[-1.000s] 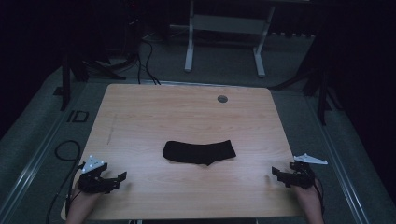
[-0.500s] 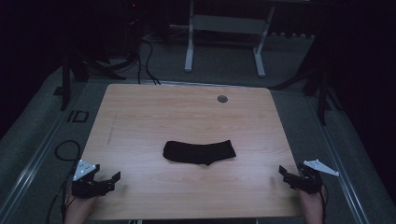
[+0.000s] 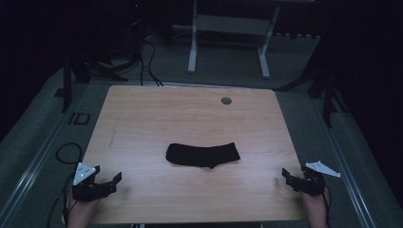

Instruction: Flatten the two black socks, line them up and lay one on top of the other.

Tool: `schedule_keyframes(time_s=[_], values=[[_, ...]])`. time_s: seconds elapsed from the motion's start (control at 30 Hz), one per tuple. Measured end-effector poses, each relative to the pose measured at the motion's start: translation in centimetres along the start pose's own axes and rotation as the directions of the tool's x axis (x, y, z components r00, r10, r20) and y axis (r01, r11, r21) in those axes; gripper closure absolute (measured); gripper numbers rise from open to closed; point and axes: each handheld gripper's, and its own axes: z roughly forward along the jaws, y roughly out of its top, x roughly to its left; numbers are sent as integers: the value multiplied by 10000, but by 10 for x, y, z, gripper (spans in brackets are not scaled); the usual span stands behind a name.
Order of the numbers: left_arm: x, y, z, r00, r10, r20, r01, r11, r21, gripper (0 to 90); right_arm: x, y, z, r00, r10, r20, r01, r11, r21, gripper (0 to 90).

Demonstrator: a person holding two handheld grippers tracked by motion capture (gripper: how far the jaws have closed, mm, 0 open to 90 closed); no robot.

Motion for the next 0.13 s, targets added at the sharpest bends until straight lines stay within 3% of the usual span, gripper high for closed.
schedule_keyframes(time_s=[0.13], values=[[-2,0,2,10000,79,-20,-79,10000,28,99,1,0,0,10000,-56,20,56,10000,20,142]])
